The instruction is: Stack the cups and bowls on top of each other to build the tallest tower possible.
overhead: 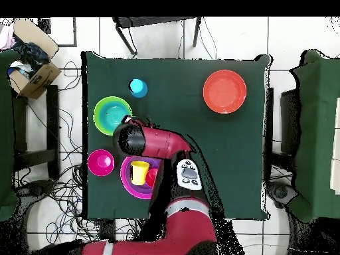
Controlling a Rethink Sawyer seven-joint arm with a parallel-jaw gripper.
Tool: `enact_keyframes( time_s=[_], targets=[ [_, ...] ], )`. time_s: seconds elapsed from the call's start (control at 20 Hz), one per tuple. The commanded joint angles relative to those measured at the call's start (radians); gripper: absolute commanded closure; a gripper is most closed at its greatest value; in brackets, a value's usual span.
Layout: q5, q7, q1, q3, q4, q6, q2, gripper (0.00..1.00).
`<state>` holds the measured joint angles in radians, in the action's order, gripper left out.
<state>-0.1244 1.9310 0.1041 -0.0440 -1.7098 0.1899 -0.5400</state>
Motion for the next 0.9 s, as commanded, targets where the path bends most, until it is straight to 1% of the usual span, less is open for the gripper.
enact_keyframes(
  time_s=[0.05, 0.3, 0.5, 0.6, 0.7, 0.9],
  targets=[
    [0.04, 0.092, 0.058, -0.22, -0.087, -0.059, 0.067, 0.0],
    [0.045, 0.098, 0.078, -0.25, -0.098, -0.08, 0.072, 0.0],
    [0.042, 0.102, 0.074, -0.25, -0.102, -0.075, 0.066, 0.0],
    [0.042, 0.102, 0.075, -0.253, -0.1, -0.081, 0.078, 0.0],
    [0.035, 0.105, 0.061, -0.235, -0.103, -0.06, 0.092, 0.0],
    [0.049, 0.104, 0.046, -0.212, -0.112, -0.08, 0.131, 0.0]
  ],
)
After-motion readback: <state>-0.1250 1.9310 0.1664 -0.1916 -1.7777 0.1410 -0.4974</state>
